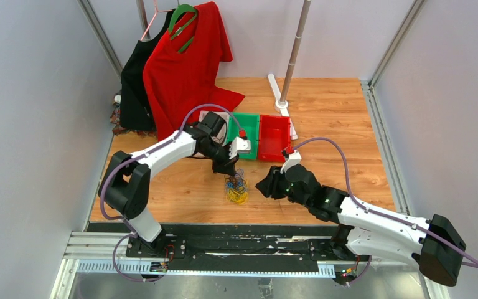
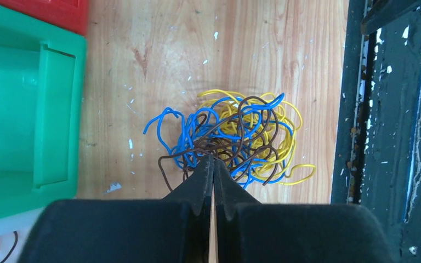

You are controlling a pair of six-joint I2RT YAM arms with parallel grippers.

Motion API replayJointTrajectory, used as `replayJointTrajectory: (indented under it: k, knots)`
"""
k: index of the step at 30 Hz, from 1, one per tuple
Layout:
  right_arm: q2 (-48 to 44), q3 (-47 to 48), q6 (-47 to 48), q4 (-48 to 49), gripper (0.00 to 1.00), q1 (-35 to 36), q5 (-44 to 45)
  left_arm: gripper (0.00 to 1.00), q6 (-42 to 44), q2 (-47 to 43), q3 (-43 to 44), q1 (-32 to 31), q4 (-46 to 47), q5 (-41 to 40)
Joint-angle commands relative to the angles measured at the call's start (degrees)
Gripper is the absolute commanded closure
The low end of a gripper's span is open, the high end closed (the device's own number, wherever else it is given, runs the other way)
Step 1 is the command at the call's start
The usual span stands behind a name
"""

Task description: Untangle the cables

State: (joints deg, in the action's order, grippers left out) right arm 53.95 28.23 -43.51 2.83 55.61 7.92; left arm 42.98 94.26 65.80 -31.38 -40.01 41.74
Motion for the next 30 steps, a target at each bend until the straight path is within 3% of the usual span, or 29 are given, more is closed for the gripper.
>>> replayJointTrajectory:
  k: [1,13,17,19,20,26,30]
  knots:
    - [0.38,0.01,0.40,0.78,0.65,-0.59,0.10,0.99,0.01,-1.77,0.42,-0.56,-0.40,2.91]
    - [-0.33,0.58,2.19,0.14,0.66,-0.58,1.05,0.99,-4.39,-10.69,-1.44,-0.61,-4.51,2.18]
    - [-0.50,0.73,2.21,-0.14,0.58,-0.59,0.60,0.46,-3.17,-9.45,-1.63,-0.62,-2.30,-0.20]
    - [-0.68,0.69,2.12,-0.23,0.57,-0.53,0.61,0.32,-2.22,-6.75,-0.22,-0.62,-2.32,-0.25]
    - [-0.77,0.69,2.11,-0.21,0.56,-0.58,0.59,0.30,-1.15,-5.22,0.56,-0.62,-2.61,0.00]
    - [-0.78,1.04,2.20,-0.20,0.56,-0.58,0.43,0.32,7.38,2.74,5.82,-0.62,-7.58,2.28]
    - [-0.52,0.92,2.11,0.53,0.58,-0.55,0.43,0.46,10.09,4.65,6.48,-0.62,-8.17,2.11]
